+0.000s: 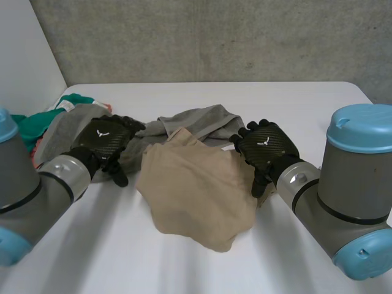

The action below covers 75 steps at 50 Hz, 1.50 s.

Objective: Fold the laundry.

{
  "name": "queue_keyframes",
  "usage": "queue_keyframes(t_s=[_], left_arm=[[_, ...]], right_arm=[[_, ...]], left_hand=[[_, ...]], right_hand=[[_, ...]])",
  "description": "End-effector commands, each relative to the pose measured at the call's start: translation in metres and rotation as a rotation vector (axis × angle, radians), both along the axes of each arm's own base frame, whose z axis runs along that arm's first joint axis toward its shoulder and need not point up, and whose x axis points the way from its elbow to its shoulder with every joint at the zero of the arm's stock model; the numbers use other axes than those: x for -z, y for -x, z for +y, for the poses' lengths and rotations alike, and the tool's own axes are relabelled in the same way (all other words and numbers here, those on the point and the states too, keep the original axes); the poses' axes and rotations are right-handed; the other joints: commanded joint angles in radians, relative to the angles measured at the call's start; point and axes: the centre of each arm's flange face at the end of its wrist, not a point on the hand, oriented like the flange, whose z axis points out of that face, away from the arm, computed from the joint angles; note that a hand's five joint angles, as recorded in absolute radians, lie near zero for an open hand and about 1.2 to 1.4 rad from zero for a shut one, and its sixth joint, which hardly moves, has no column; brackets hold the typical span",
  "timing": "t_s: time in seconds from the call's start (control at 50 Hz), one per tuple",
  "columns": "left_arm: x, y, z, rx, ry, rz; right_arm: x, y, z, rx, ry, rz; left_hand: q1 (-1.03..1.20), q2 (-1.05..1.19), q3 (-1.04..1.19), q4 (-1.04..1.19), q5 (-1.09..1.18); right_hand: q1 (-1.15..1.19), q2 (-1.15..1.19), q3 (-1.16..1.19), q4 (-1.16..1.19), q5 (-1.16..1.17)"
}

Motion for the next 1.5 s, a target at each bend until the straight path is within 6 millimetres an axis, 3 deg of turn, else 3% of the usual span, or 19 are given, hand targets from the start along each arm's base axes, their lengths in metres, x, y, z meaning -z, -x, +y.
queue_keyframes(t_s=[0.02, 0.16, 0.3, 0.34, 0.36, 0.38, 0.42, 0.48, 0.6, 0.66, 0.78, 0.86, 0.88, 0.94, 0.96, 1.1, 1.3, 1.42, 1.5], left_arm=[[0.036, -0.005, -0.054, -0.031, -0.035, -0.046], [0.067, -0.006, -0.092, -0.035, -0.074, -0.096], [0.085, 0.0, -0.112, -0.032, -0.084, -0.121], [0.092, 0.001, -0.12, -0.04, -0.079, -0.131], [0.094, 0.002, -0.124, -0.043, -0.065, -0.143], [0.092, 0.002, -0.126, -0.05, -0.053, -0.15], [0.082, 0.0, -0.132, -0.082, -0.012, -0.165], [0.038, -0.013, -0.144, -0.227, 0.116, -0.151], [-0.09, -0.053, -0.167, -0.51, 0.556, 0.096], [-0.131, -0.078, -0.176, -0.598, 0.697, 0.119], [-0.136, -0.113, -0.2, -0.746, 0.698, 0.009], [-0.11, -0.12, -0.209, -0.747, 0.61, -0.035], [-0.103, -0.118, -0.209, -0.733, 0.591, -0.04], [-0.083, -0.108, -0.205, -0.65, 0.532, -0.045], [-0.075, -0.1, -0.2, -0.599, 0.507, -0.052], [-0.059, -0.072, -0.163, -0.477, 0.424, -0.06], [-0.036, -0.012, -0.035, -0.238, 0.171, -0.035], [-0.013, 0.034, 0.051, 0.033, 0.04, 0.001], [0.003, 0.057, 0.083, 0.142, 0.007, -0.003]], right_arm=[[0.001, 0.001, -0.003, 0.004, 0.008, 0.003], [0.001, 0.001, -0.006, 0.009, 0.027, 0.002], [0.009, 0.0, -0.01, 0.014, 0.03, 0.023], [0.012, 0.0, -0.011, 0.016, 0.029, 0.034], [0.014, 0.001, -0.011, 0.019, 0.028, 0.042], [0.014, 0.001, -0.011, 0.022, 0.029, 0.044], [0.015, 0.002, -0.012, 0.027, 0.031, 0.05], [0.013, 0.003, -0.014, 0.037, 0.044, 0.054], [0.011, 0.004, -0.016, 0.038, 0.056, 0.056], [0.013, 0.003, -0.015, 0.036, 0.053, 0.06], [0.016, 0.0, -0.012, 0.026, 0.046, 0.065], [0.017, 0.0, -0.011, 0.023, 0.044, 0.065], [0.016, 0.0, -0.011, 0.022, 0.044, 0.064], [0.015, 0.0, -0.011, 0.025, 0.045, 0.06], [0.015, 0.0, -0.011, 0.025, 0.046, 0.057], [0.005, 0.002, -0.016, 0.034, 0.063, 0.044], [-0.036, 0.026, -0.043, 0.008, 0.097, 0.089], [-0.024, 0.031, -0.077, -0.055, 0.082, 0.201], [-0.005, 0.034, -0.095, -0.071, 0.053, 0.281]], left_hand=[[0.056, 0.046, 0.041, 0.048, 0.027], [0.179, 0.169, 0.164, 0.171, 0.151], [0.434, 0.424, 0.419, 0.426, 0.406], [0.665, 0.655, 0.65, 0.658, 0.637], [1.041, 1.031, 1.026, 1.034, 1.013], [1.202, 1.192, 1.187, 1.194, 1.174], [1.203, 1.193, 1.188, 1.196, 1.175], [1.203, 1.193, 1.188, 1.196, 1.175], [1.203, 1.193, 1.188, 1.196, 1.175], [1.203, 1.193, 1.188, 1.196, 1.175], [1.203, 1.193, 1.188, 1.196, 1.175], [1.203, 1.193, 1.188, 1.196, 1.175], [1.09, 1.08, 1.075, 1.083, 1.062], [0.228, 0.218, 0.213, 0.221, 0.2], [-0.018, -0.028, -0.033, -0.026, -0.047], [-0.018, -0.028, -0.033, -0.026, -0.047], [-0.018, -0.028, -0.033, -0.026, -0.047], [-0.018, -0.028, -0.033, -0.026, -0.047], [-0.018, -0.028, -0.033, -0.026, -0.047]], right_hand=[[-0.057, -0.031, -0.031, -0.033, -0.035], [-0.057, -0.031, -0.031, -0.033, -0.035], [-0.057, -0.031, -0.031, -0.033, -0.035], [-0.057, -0.031, -0.031, -0.033, -0.035], [-0.057, -0.031, -0.031, -0.033, -0.035], [-0.057, -0.031, -0.031, -0.033, -0.035], [-0.057, -0.031, -0.031, -0.033, -0.035], [-0.057, -0.031, -0.031, -0.033, -0.035], [-0.057, -0.031, -0.031, -0.033, -0.035], [-0.054, -0.028, -0.028, -0.03, -0.032], [-0.054, -0.028, -0.028, -0.03, -0.032], [-0.054, -0.028, -0.028, -0.03, -0.032], [-0.057, -0.031, -0.031, -0.033, -0.035], [-0.06, -0.034, -0.034, -0.036, -0.037], [-0.06, -0.034, -0.034, -0.036, -0.038], [-0.072, -0.046, -0.046, -0.048, -0.049], [-0.072, -0.046, -0.046, -0.048, -0.049], [-0.072, -0.046, -0.046, -0.048, -0.049], [-0.072, -0.046, -0.046, -0.048, -0.049]])
